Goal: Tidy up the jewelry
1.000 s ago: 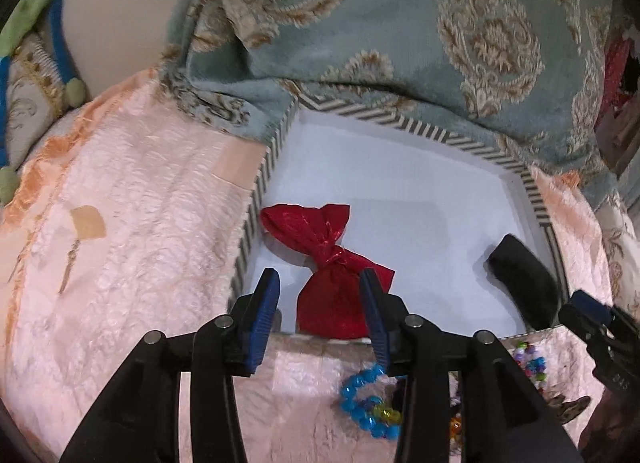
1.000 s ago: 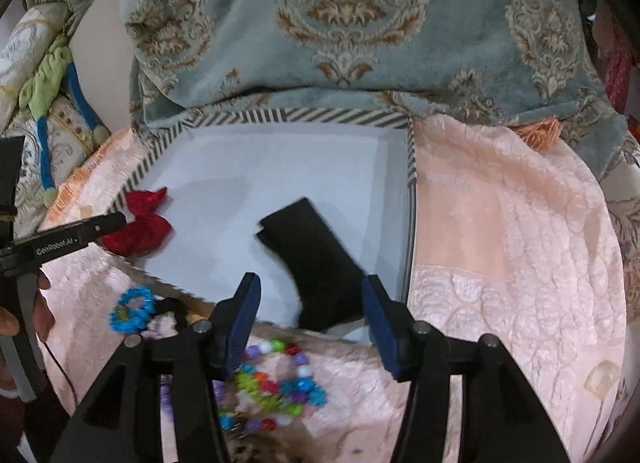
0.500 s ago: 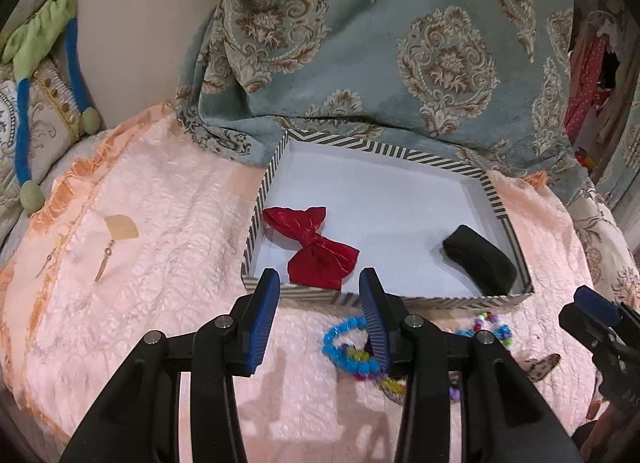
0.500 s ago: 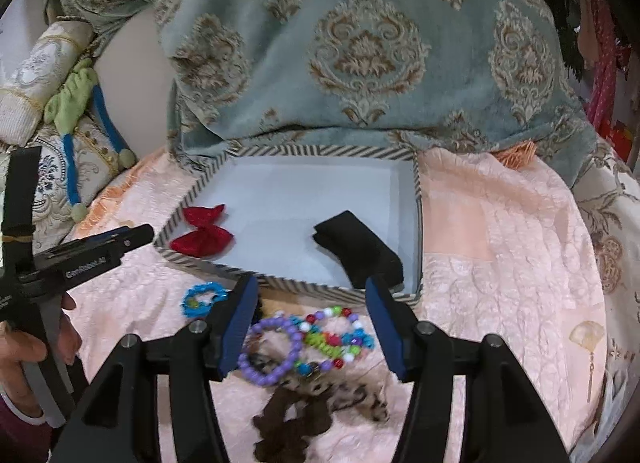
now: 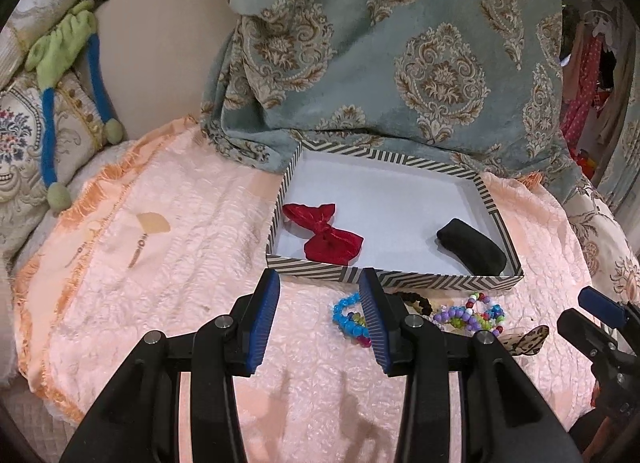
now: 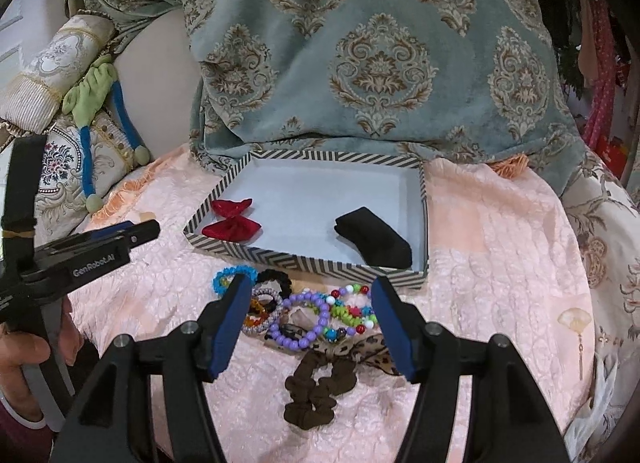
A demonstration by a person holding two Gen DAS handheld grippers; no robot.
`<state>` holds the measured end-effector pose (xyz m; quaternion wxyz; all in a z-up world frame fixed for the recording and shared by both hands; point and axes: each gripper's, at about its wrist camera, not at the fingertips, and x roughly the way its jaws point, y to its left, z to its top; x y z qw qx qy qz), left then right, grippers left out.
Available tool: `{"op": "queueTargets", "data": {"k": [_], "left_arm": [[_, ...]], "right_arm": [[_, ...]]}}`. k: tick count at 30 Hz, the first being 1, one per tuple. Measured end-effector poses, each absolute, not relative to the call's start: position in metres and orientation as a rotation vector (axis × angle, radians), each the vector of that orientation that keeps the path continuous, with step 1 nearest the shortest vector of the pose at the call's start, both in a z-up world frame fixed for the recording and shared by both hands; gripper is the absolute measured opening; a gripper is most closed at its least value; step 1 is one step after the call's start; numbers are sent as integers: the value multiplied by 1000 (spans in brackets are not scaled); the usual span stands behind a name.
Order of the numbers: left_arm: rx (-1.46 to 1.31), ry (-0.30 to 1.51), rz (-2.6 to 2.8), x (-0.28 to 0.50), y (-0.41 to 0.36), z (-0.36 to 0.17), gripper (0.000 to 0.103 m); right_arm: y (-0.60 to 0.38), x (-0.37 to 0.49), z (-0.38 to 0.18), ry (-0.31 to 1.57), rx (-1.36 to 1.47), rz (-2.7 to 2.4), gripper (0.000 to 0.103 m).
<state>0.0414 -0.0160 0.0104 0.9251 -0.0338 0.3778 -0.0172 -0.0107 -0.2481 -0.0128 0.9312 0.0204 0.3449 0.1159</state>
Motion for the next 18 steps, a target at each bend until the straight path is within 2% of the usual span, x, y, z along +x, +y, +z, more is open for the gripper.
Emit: {"op": "queueTargets", "data": {"k": [18], "left_arm": [[-31,732,-42,11,-25,28,25]], "right_arm": [[-254,-39,5,667,31,217,65]]}}
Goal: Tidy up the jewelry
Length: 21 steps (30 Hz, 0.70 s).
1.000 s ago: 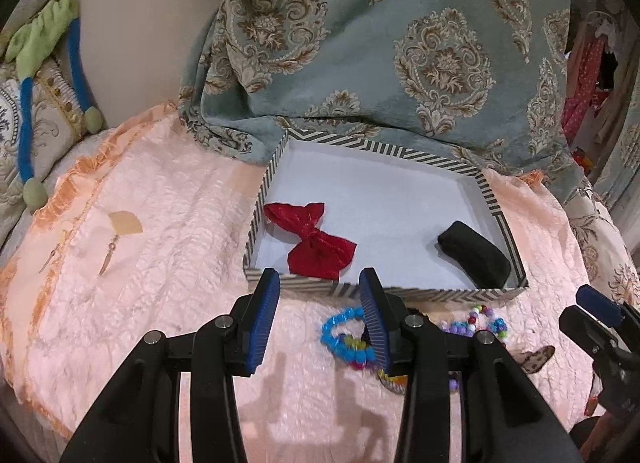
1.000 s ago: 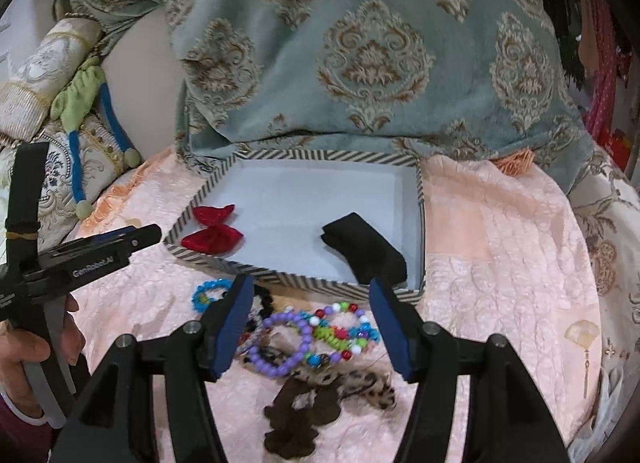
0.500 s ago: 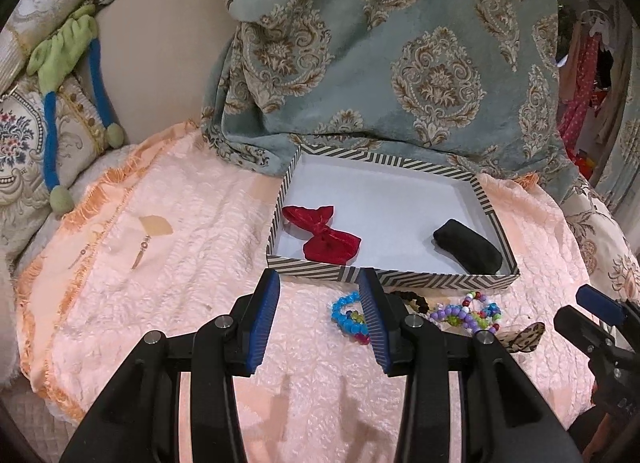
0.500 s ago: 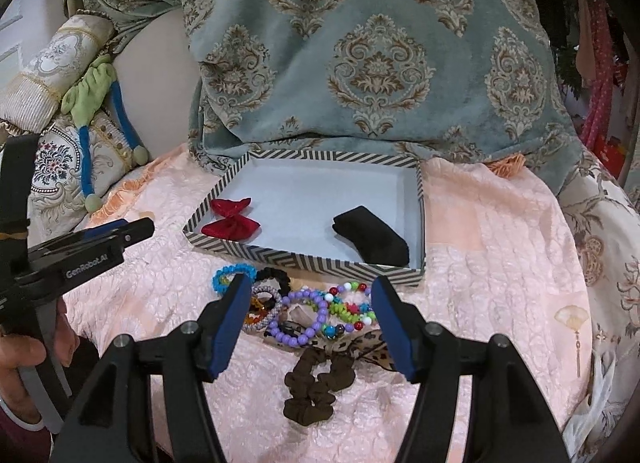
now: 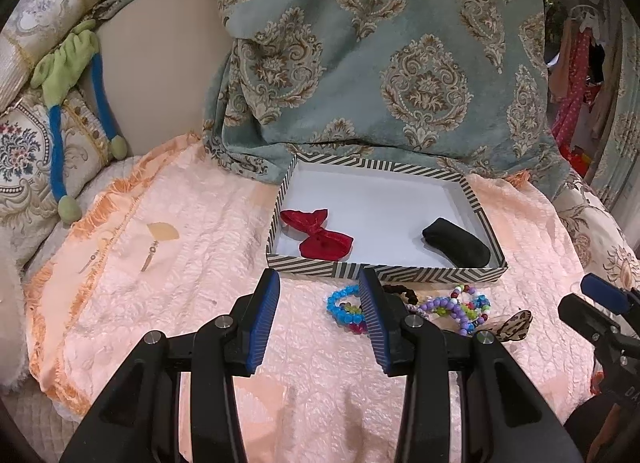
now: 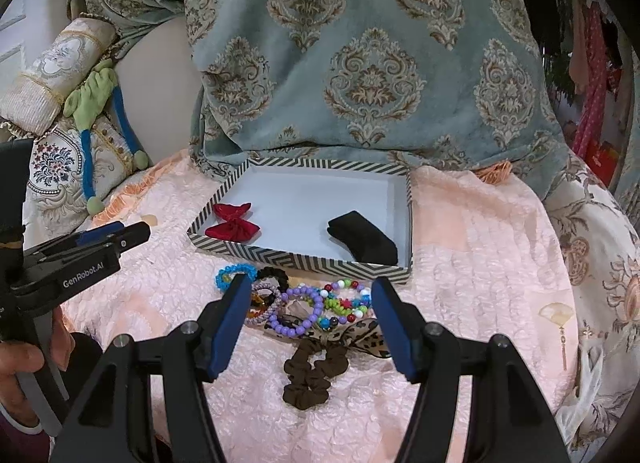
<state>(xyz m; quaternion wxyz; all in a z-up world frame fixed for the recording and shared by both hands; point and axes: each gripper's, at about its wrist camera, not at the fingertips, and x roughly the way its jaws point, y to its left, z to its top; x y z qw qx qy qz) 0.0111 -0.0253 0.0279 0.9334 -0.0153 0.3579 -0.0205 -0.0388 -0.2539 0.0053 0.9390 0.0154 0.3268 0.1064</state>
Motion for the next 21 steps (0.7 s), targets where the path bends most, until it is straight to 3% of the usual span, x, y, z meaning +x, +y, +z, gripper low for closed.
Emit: {"op": "queueTargets", "data": {"k": [21], "left_arm": [[-61,736,-79,2,-29,33,25]], "right_arm": [[-254,-47,13,658,24,200,68]]}}
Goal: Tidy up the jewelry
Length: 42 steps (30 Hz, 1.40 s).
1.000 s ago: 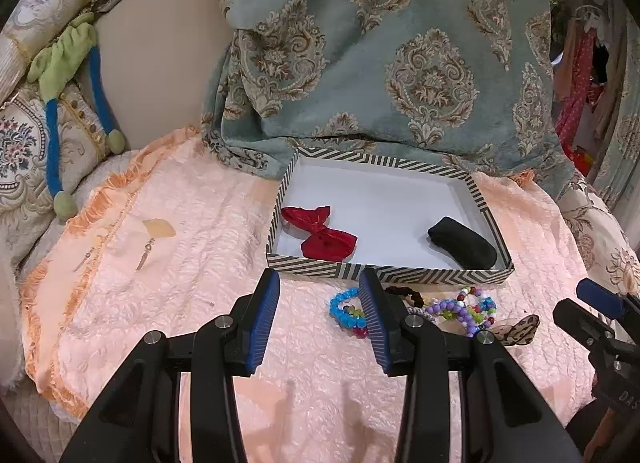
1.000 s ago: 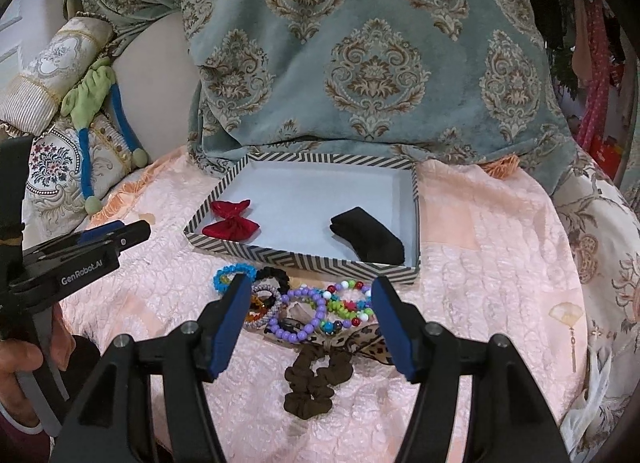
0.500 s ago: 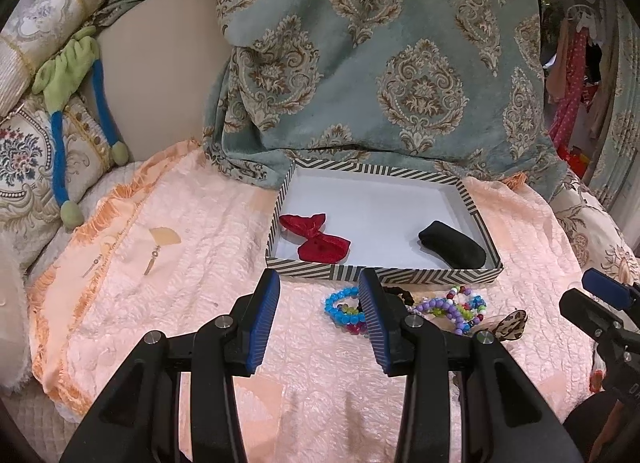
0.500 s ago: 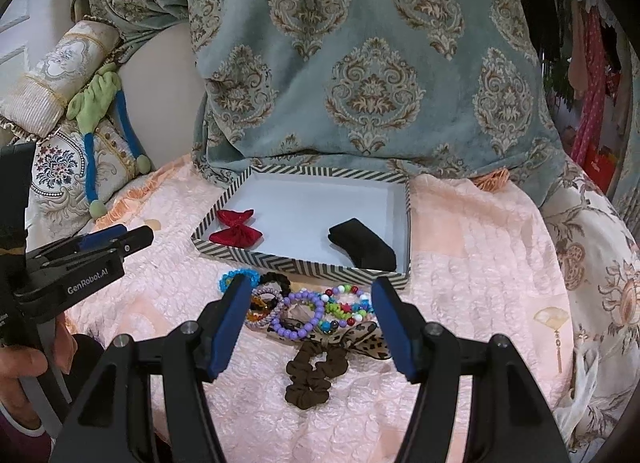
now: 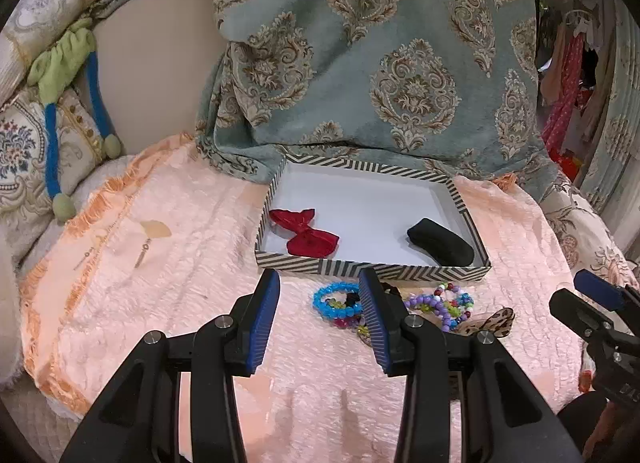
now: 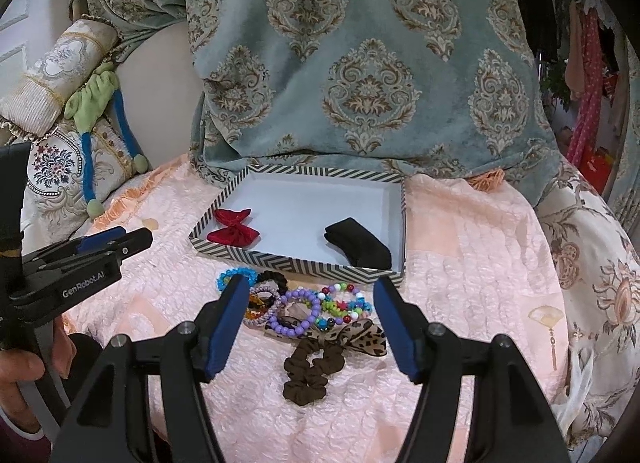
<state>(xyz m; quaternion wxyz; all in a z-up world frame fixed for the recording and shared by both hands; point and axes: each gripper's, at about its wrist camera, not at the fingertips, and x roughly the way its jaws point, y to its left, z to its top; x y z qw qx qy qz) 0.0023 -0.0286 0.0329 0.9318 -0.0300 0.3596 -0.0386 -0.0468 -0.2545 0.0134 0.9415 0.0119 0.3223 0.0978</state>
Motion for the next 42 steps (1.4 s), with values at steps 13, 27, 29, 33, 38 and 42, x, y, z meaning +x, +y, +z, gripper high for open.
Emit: {"op": "queueTargets", "data": {"k": [13,27,29,33,38,42], "left_arm": [[-116,782,-114,8,-23,19,25],[-249,937,-131,30,0,-23,25],[-281,973,-137,35,3,-33,25],[-372,1034,-150,47,12,-52,25],[-453,1069,-165,63,18,-67,25],[-486,1103,-176,78,16,-77,25]], "right_arm": [[-262,-39,2,691,36,186,68],[-287,-28,-34,781,79,164,68],[-290,-27,-42,801,94,176,68],[-292,-21,-53,812,148,232,66],[-271,-2,-60,825,144,353,49],[-243,19,-73,853,97,419,38]]}}
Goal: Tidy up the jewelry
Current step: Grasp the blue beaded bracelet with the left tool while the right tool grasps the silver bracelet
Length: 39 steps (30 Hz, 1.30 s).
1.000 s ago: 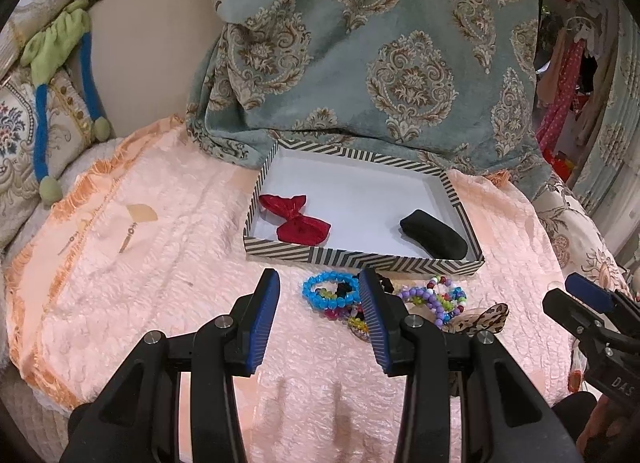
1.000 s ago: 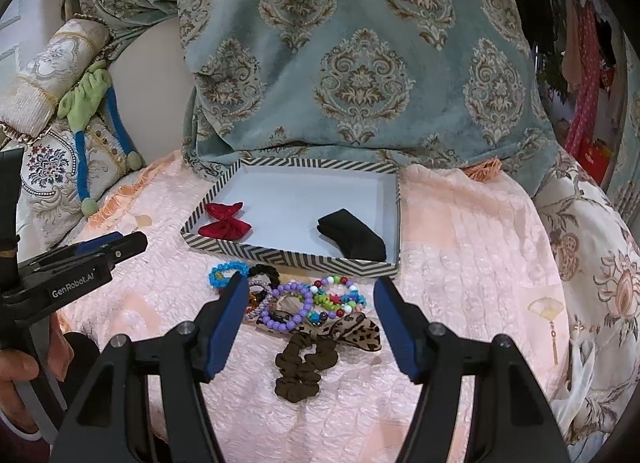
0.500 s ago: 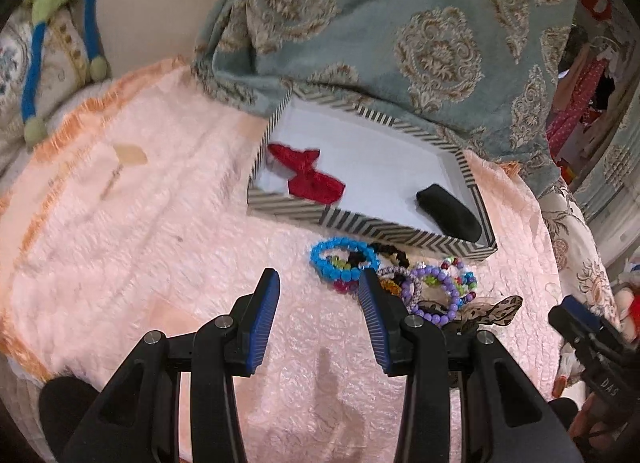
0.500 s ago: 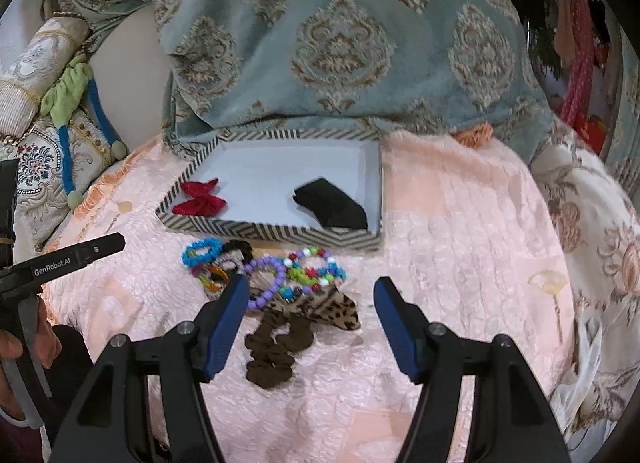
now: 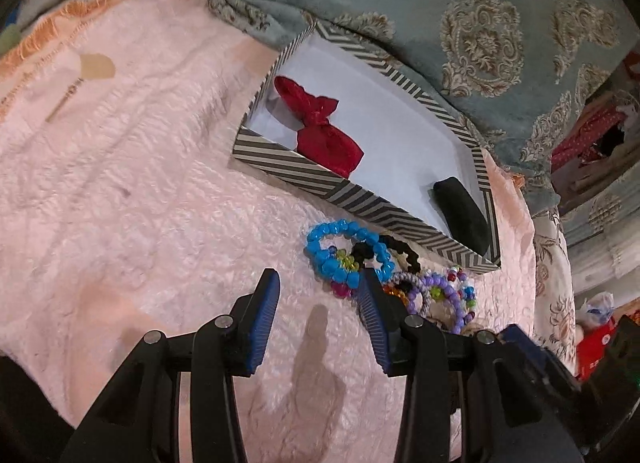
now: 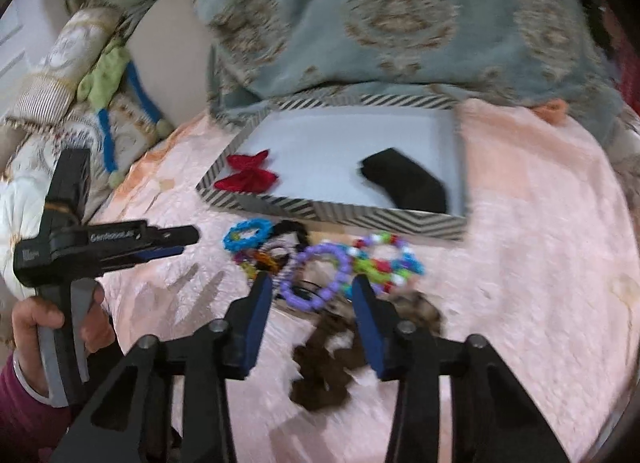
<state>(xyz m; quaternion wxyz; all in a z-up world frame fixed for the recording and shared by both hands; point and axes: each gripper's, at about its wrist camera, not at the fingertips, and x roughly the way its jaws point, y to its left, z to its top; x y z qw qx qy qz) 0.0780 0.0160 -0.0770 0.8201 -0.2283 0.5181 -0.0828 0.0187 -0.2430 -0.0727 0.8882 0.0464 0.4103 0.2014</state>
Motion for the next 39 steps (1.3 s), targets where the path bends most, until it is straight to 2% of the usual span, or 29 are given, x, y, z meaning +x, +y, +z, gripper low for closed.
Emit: {"op": "queueTargets", "data": {"k": [11,13,15,16,18,20,22,39], "left_arm": [[-538,1170,-175,110,13,-101,25],[-554,1177,-180,114,13,-105,24],[-563,1174,-176,117,13,-106,22],[-568,1172,-173,119,14,-106,21],[-566,1171,-172,122,14,-106,16],[-548,1186,-162,124,13,-108,5],[-551,1188,-162,124,13,-109,0],[-529,1084,-220,112,14,-68,0]], "right_arm": [[-200,69,-109,933,-9,452,36],[-200,73,-115,943,-7,452,31],[-200,77,-121,959,7,460,18],[-200,78,-123,963,15,465,18],[-199,78,-123,954,12,470,14],[-197,75,-121,943,2,469,13],[-197,73,-118,932,-1,470,10],[-205,51,-80,853,37,503,7]]}}
